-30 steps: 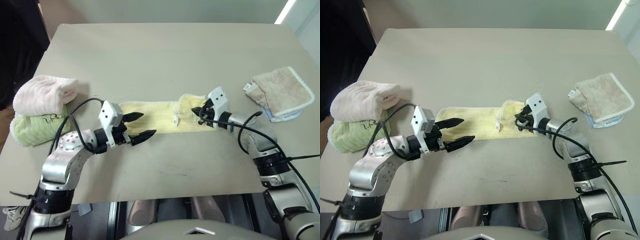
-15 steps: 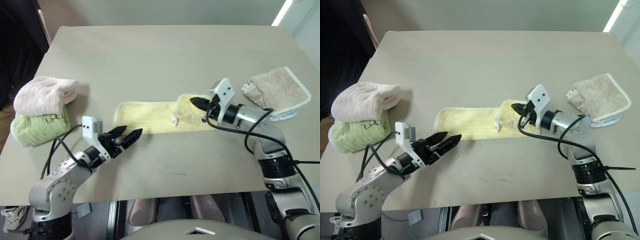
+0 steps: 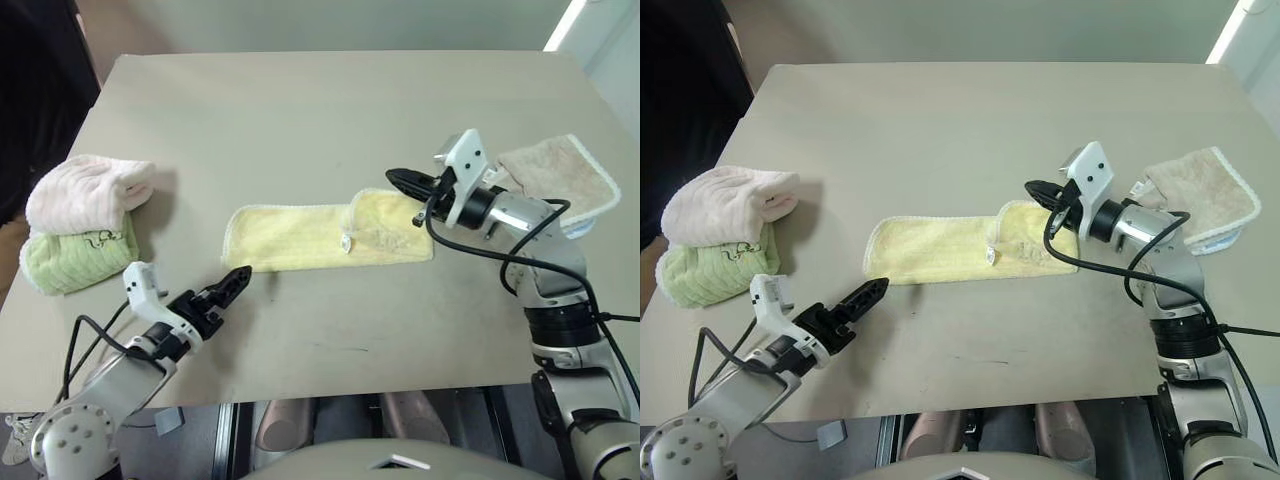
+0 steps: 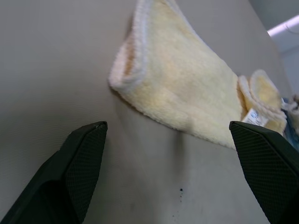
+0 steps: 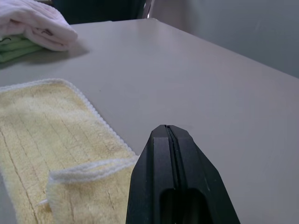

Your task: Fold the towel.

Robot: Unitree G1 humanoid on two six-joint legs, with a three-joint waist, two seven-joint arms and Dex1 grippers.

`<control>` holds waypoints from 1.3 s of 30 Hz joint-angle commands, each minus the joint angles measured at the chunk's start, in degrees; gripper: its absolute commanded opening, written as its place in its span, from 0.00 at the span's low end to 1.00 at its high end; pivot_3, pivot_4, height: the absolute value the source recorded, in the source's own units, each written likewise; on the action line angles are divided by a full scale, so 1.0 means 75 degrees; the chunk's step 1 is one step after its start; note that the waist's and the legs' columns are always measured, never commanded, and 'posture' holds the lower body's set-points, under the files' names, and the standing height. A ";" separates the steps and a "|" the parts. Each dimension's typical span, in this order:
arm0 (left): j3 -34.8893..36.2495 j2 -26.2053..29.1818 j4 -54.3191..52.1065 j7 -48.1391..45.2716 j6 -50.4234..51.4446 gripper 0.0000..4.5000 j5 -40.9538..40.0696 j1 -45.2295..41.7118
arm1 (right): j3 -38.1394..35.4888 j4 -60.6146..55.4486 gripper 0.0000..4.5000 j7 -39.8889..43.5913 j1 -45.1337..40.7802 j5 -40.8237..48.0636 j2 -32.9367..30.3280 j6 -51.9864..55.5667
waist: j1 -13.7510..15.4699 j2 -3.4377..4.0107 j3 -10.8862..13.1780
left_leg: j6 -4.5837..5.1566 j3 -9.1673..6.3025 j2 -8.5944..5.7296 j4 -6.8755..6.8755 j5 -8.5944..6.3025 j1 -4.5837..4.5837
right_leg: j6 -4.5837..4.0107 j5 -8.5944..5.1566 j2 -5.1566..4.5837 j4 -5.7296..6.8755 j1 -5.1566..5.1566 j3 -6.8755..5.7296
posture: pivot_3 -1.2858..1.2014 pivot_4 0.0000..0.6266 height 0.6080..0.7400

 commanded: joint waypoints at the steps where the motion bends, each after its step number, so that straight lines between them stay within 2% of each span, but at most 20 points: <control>1: -0.0162 -0.0006 0.0035 0.0542 -0.0349 1.00 -0.0332 -0.0046 | -0.0104 -0.0155 0.00 0.0108 -0.0128 0.0060 0.0087 -0.0228 | 0.0002 0.0001 0.0000 | 0.0000 0.0000 0.0000 0.0001 0.0000 0.0001 | 0.0000 0.0000 0.0000 0.0000 0.0001 0.0000 | 0.52 0.24 1.00; 5: -0.0658 -0.0107 0.0457 0.1222 -0.0516 1.00 -0.0432 -0.0542 | -0.0189 -0.0332 0.00 0.0071 -0.0140 0.0158 0.0162 -0.0175 | 0.0050 0.0013 0.0007 | 0.0005 -0.0001 -0.0003 0.0004 0.0005 0.0030 | -0.0001 0.0001 -0.0001 -0.0001 0.0031 0.0000 | 0.52 0.24 1.00; 10: -0.0842 -0.0046 0.0562 0.1439 -0.0675 1.00 -0.0555 -0.0664 | -0.0230 -0.0398 0.00 0.0074 -0.0138 0.0182 0.0185 -0.0136 | 0.0059 0.0015 0.0008 | -0.0001 -0.0008 -0.0007 0.0000 0.0009 0.0099 | -0.0008 0.0003 -0.0001 0.0000 0.0098 0.0002 | 0.52 0.24 1.00; 14: -0.1196 -0.0167 0.1443 0.1543 -0.0759 1.00 -0.0325 -0.1532 | -0.0528 -0.1854 0.00 0.0700 0.0618 0.1423 -0.0236 0.0815 | 0.0144 0.0043 0.0014 | -0.0064 -0.0023 -0.0016 -0.0008 -0.0028 0.0110 | 0.0001 -0.0013 -0.0002 -0.0004 0.0106 0.0002 | 0.52 0.24 1.00; 17: -0.1253 -0.0144 0.1753 0.1425 -0.0766 1.00 -0.0297 -0.1843 | -0.0599 -0.2576 0.00 0.1129 0.1264 0.2076 -0.0739 0.1425 | 0.0174 0.0040 0.0013 | -0.0059 -0.0025 -0.0018 -0.0008 -0.0022 0.0113 | 0.0000 -0.0024 0.0000 -0.0004 0.0144 0.0001 | 0.52 0.24 1.00; 20: -0.1314 -0.0107 0.1970 0.1273 -0.0745 1.00 -0.0247 -0.2096 | -0.0630 -0.2924 0.00 0.1184 0.1656 0.2327 -0.1042 0.1666 | 0.0173 0.0039 0.0014 | -0.0056 -0.0026 -0.0028 -0.0007 -0.0019 0.0116 | 0.0007 -0.0034 -0.0001 -0.0009 0.0157 0.0002 | 0.52 0.24 1.00; 25: -0.1359 -0.0084 0.2088 0.1121 -0.0679 1.00 -0.0197 -0.2279 | -0.0680 -0.2910 0.00 0.0943 0.1663 0.2286 -0.1038 0.1695 | 0.0133 0.0037 0.0016 | -0.0091 -0.0039 -0.0038 -0.0008 -0.0034 0.0119 | 0.0005 -0.0038 -0.0001 -0.0010 0.0159 0.0008 | 0.52 0.24 1.00; 28: -0.1432 -0.0106 0.2145 0.1038 -0.0635 0.87 -0.0168 -0.2336 | -0.0688 -0.2818 0.00 0.0769 0.1624 0.2204 -0.0959 0.1696 | 0.0133 0.0036 0.0017 | -0.0097 -0.0050 -0.0048 -0.0008 -0.0038 0.0115 | 0.0008 -0.0040 -0.0002 -0.0015 0.0159 0.0012 | 0.52 0.24 1.00; 31: -0.1338 -0.0105 0.2139 0.0906 -0.0705 0.62 -0.0168 -0.2312 | -0.0689 -0.2792 0.00 0.0662 0.1638 0.2166 -0.0932 0.1694 | 0.0131 0.0021 0.0026 | -0.0096 -0.0054 -0.0050 -0.0009 -0.0046 0.0105 | 0.0015 -0.0044 -0.0002 -0.0019 0.0149 0.0014 | 0.52 0.24 1.00; 35: -0.1190 -0.0045 0.2083 0.0759 -0.0810 0.29 -0.0191 -0.2300 | -0.0656 -0.2767 0.00 0.0632 0.1678 0.2136 -0.0959 0.1687 | 0.0123 0.0010 0.0030 | -0.0019 -0.0053 -0.0049 -0.0012 -0.0029 0.0089 | 0.0027 -0.0078 -0.0001 -0.0015 0.0122 0.0012 | 0.52 0.24 1.00; 38: -0.1063 0.0035 0.2062 0.0609 -0.0900 0.05 -0.0147 -0.2358 | -0.0650 -0.2725 0.00 0.0602 0.1695 0.2106 -0.0958 0.1683 | 0.0124 0.0008 0.0029 | -0.0074 -0.0050 -0.0049 -0.0025 -0.0017 0.0075 | 0.0045 -0.0115 -0.0001 -0.0010 0.0100 0.0011 | 0.52 0.24 1.00; 39: -0.1008 0.0093 0.2055 0.0530 -0.0934 0.01 -0.0100 -0.2388 | -0.0654 -0.2718 0.00 0.0594 0.1711 0.2098 -0.0961 0.1679 | 0.0124 0.0006 0.0028 | -0.0086 -0.0049 -0.0049 -0.0030 -0.0014 0.0073 | 0.0047 -0.0132 -0.0001 -0.0008 0.0097 0.0011 | 0.52 0.24 1.00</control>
